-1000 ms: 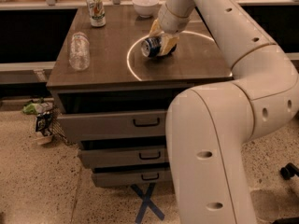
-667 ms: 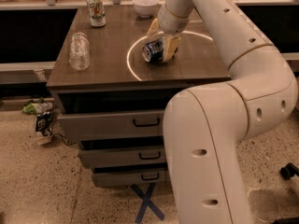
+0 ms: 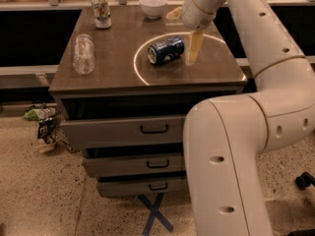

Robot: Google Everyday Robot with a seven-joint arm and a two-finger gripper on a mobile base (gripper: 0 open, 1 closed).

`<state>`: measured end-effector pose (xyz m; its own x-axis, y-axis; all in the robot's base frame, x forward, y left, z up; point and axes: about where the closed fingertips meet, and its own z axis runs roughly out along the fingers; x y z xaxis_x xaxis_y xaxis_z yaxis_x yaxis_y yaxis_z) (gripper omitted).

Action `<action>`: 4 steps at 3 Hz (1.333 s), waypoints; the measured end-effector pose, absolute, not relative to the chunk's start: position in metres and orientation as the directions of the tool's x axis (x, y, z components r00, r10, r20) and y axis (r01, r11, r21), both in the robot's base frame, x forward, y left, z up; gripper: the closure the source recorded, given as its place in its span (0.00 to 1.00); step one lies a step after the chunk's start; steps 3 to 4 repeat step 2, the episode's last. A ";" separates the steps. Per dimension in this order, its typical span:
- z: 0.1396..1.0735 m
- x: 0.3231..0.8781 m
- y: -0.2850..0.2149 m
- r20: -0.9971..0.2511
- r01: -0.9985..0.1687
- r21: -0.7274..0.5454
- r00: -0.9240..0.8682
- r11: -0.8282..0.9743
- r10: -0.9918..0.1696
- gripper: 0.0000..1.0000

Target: Knock pepsi can over

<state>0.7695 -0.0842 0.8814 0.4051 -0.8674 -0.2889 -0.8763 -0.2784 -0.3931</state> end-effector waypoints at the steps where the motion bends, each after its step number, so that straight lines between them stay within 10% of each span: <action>1: 0.901 0.774 -0.122 -0.408 -0.905 -0.420 0.250 -0.063 -0.878 0.00; 4: 0.900 0.776 -0.122 -0.432 -0.915 -0.404 0.205 -0.015 -0.878 0.00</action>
Offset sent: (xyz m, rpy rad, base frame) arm 0.0041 -0.0336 0.0178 0.1248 -0.0044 -0.1601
